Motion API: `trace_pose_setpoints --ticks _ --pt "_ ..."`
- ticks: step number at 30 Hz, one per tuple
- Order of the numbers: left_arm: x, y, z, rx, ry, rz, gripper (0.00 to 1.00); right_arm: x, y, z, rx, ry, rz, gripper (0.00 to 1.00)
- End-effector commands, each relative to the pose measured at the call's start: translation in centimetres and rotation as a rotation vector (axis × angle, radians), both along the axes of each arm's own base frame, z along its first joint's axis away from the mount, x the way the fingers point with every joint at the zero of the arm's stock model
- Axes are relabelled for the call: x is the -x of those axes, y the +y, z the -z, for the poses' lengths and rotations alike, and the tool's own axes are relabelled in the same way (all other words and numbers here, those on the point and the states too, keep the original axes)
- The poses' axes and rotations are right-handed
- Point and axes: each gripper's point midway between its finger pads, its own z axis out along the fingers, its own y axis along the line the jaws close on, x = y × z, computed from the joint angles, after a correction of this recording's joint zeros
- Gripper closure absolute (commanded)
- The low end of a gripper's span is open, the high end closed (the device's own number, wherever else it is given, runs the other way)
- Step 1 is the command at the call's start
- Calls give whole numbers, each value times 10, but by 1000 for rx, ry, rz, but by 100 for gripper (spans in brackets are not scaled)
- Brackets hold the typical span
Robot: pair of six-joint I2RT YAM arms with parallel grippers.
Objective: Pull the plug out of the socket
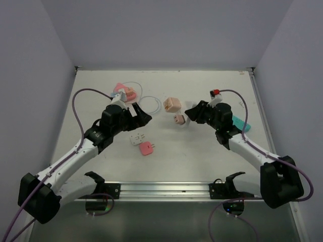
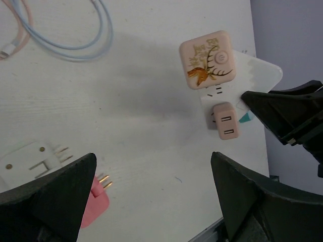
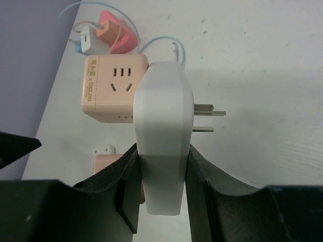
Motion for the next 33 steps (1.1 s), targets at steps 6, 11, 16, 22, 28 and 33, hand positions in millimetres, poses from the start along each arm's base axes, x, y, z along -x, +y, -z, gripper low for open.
trace_pose_setpoints --ticks 6,11,16,22,28,33 --pt "2 -82 -18 238 10 71 3 24 19 -18 64 -95 30 100" --pt "4 -107 -5 273 50 89 9 36 29 -20 72 -112 24 100" --pt "10 -129 13 295 112 104 16 40 32 -22 92 -131 53 100" --pt "13 -139 30 316 156 86 30 46 39 -26 83 -145 62 100" --pt "17 -139 34 329 167 81 56 48 42 -26 76 -151 69 100" --pt "20 -135 34 352 173 68 87 50 42 -21 70 -149 73 100"
